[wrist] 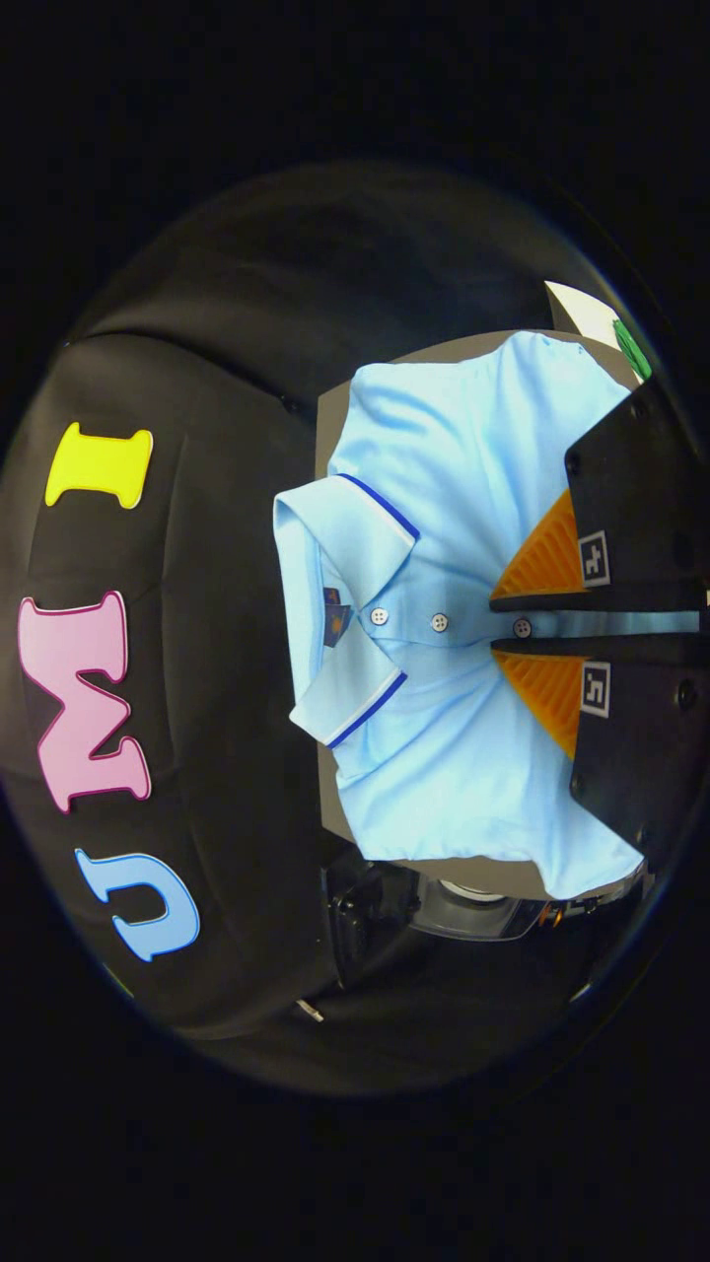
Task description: Put the clothes into the washing machine and then close the washing machine lid.
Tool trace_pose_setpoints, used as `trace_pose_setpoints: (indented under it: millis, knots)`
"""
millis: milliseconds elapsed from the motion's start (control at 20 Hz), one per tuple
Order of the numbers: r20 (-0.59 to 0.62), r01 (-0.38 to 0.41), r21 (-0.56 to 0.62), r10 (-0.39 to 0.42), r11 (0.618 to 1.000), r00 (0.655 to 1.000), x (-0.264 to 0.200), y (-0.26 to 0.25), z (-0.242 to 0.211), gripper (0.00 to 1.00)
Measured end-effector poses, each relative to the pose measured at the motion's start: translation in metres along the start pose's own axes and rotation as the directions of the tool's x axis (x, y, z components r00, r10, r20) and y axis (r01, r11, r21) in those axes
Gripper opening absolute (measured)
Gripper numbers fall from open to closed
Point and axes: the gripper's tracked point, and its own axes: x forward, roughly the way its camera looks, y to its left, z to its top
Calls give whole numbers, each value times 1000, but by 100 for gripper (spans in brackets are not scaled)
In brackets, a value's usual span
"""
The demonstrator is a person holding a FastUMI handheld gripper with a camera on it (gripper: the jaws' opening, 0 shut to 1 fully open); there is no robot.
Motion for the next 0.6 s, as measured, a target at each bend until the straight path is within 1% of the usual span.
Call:
trace_pose_setpoints:
  millis: [350,600]
  knots:
    - [100,-103,48,97,994,990,-33,13,31,13]
    - [169,-200,55,188,978,967,-69,50,55,13]
